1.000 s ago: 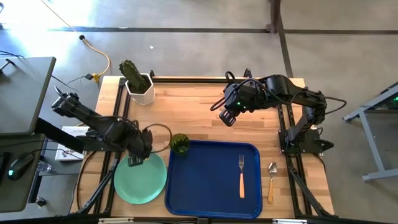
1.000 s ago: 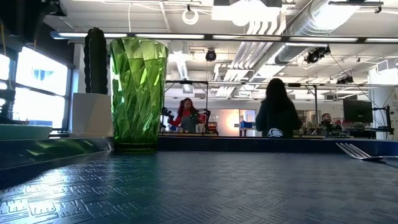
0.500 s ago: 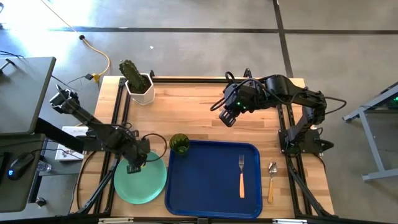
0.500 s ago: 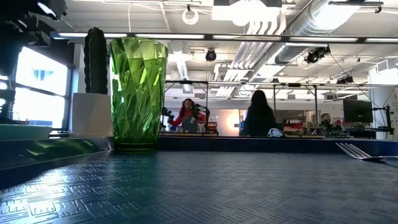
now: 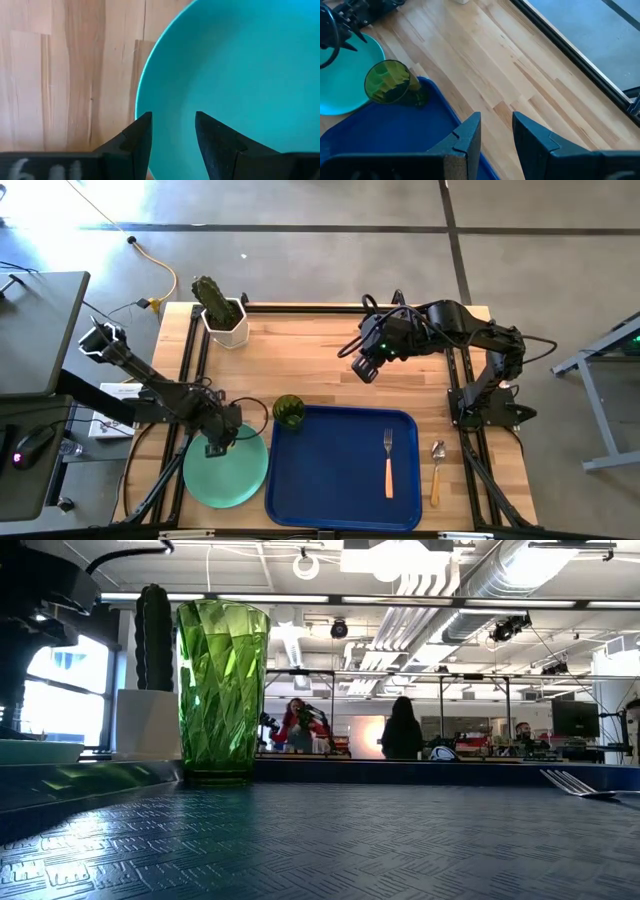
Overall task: Pick and place plate/cup/fork/spoon on tray
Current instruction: Put the light blue plate to the left of the orange fork on the blue tray
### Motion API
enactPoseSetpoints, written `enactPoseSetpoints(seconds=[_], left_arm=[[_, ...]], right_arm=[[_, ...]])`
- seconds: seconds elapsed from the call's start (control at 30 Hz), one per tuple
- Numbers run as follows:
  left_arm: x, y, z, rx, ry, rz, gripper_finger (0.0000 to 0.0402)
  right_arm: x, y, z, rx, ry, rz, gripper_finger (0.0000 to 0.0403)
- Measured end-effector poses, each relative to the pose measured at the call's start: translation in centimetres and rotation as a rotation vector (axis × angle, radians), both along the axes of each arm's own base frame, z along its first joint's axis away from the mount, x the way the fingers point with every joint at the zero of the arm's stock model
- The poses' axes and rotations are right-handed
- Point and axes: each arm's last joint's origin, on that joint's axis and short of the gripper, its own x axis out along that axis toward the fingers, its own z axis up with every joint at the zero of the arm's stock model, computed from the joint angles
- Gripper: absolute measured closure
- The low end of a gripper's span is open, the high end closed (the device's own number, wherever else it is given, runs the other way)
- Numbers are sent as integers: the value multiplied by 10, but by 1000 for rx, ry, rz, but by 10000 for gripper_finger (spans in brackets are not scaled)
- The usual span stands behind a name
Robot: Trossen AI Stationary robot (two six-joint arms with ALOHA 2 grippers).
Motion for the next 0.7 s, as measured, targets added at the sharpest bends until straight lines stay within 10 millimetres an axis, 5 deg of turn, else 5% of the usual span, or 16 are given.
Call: enactPoseSetpoints(seconds=[0.7], left_arm=[[8, 29, -12, -19, 73, 64, 264]], right_arm=[[4, 0, -3, -14, 9, -9, 300]])
